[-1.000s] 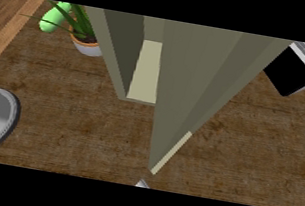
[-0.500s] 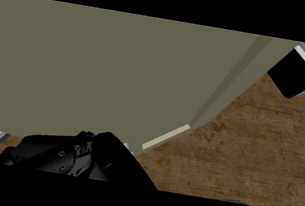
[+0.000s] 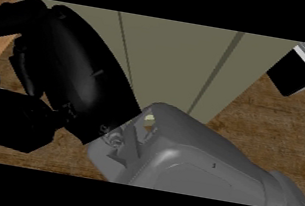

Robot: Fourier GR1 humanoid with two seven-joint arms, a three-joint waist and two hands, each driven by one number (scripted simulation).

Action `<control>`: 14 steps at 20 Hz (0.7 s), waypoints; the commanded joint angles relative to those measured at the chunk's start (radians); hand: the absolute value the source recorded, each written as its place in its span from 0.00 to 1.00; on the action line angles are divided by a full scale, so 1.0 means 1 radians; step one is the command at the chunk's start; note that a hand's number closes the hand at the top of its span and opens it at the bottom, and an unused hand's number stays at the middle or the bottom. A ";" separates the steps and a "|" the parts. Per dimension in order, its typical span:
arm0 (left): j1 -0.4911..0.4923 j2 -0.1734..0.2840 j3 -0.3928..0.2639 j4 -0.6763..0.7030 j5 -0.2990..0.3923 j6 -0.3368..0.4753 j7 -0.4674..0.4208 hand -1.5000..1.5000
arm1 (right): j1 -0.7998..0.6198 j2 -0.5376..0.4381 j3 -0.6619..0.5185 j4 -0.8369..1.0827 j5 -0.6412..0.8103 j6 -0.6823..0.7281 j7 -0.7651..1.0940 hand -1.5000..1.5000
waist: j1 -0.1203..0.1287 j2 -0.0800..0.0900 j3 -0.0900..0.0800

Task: Pick up the wine, place it into the cabinet and close the cabinet

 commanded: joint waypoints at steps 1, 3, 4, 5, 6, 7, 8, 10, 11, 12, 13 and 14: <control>-0.030 -0.013 0.007 -0.002 -0.012 0.014 0.028 0.00 | -0.048 -0.049 -0.129 0.139 -0.026 0.116 -0.062 1.00 | -0.014 0.001 0.001; 0.033 -0.006 0.046 -0.072 0.002 0.018 0.053 0.00 | -0.050 0.006 -0.087 0.199 0.007 0.052 -0.076 1.00 | -0.006 -0.003 0.001; 0.020 -0.036 0.021 0.003 -0.039 -0.011 0.008 0.00 | -0.044 0.003 -0.158 0.252 -0.025 0.132 -0.133 1.00 | -0.009 0.000 0.001; 0.016 -0.038 0.020 -0.015 -0.036 -0.009 0.016 0.00 | -0.014 -0.020 -0.177 0.279 -0.034 0.162 -0.183 1.00 | -0.009 0.001 0.001; 0.021 -0.049 0.000 -0.071 -0.070 0.044 0.028 0.00 | -0.040 0.000 -0.195 0.323 -0.036 0.168 -0.181 1.00 | -0.007 0.000 0.001; -0.033 -0.039 0.032 0.023 -0.041 -0.003 0.053 0.00 | -0.092 0.006 -0.197 0.325 -0.043 0.140 -0.143 1.00 | -0.015 0.000 0.001; -0.003 -0.044 0.028 0.007 -0.039 -0.014 0.046 0.00 | -0.006 -0.031 -0.215 0.349 -0.051 0.228 -0.232 1.00 | -0.013 0.001 0.001; -0.072 -0.034 0.081 0.077 0.000 -0.060 0.056 0.00 | -0.047 0.006 -0.213 0.447 -0.027 0.205 -0.288 1.00 | -0.011 0.004 0.000; -0.035 -0.046 0.047 0.026 -0.034 -0.033 0.063 0.00 | -0.098 -0.013 -0.254 0.460 -0.039 0.239 -0.241 1.00 | -0.010 0.001 0.001; -0.027 -0.048 0.033 0.034 -0.050 -0.044 0.052 0.00 | -0.096 -0.010 -0.263 0.514 -0.026 0.232 -0.293 1.00 | -0.003 0.004 0.000; -0.033 -0.065 0.035 -0.003 -0.052 -0.005 0.070 0.00 | -0.026 -0.018 -0.234 0.444 -0.015 0.239 -0.292 1.00 | -0.015 -0.001 0.001; -0.047 -0.061 0.035 0.036 -0.056 -0.022 0.058 0.00 | -0.051 -0.040 -0.269 0.527 -0.031 0.277 -0.348 1.00 | -0.005 0.007 0.001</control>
